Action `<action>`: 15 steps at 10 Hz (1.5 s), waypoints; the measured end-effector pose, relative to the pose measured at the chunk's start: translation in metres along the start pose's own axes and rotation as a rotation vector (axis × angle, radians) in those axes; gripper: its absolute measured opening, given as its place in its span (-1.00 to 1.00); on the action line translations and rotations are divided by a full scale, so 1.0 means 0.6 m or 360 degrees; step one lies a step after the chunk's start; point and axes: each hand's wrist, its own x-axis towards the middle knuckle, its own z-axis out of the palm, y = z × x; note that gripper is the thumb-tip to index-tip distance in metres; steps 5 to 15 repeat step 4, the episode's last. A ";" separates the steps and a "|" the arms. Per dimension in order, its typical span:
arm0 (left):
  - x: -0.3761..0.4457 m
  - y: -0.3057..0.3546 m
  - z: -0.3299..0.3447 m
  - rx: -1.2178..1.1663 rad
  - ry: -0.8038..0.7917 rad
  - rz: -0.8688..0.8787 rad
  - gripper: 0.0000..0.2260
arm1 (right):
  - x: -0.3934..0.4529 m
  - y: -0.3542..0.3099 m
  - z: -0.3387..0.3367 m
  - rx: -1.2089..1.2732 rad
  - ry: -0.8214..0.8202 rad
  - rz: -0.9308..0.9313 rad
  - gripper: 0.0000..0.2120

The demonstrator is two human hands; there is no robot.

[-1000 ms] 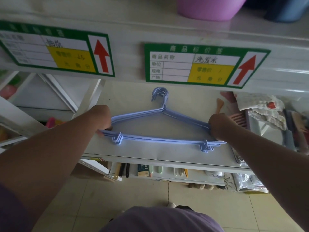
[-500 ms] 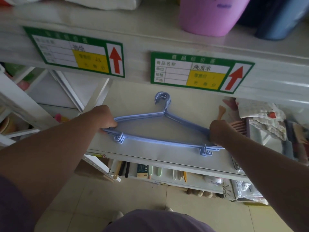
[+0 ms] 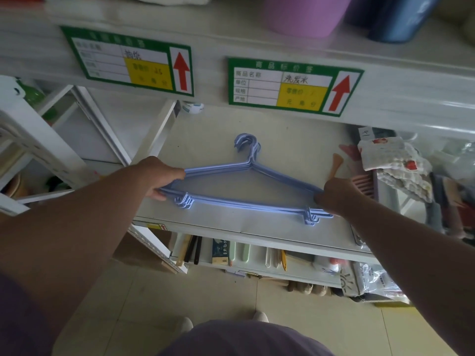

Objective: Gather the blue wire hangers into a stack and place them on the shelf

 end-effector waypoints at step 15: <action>-0.112 -0.013 -0.029 0.0434 0.0341 0.0500 -0.60 | -0.097 0.013 -0.011 0.0496 0.0598 0.0131 -0.61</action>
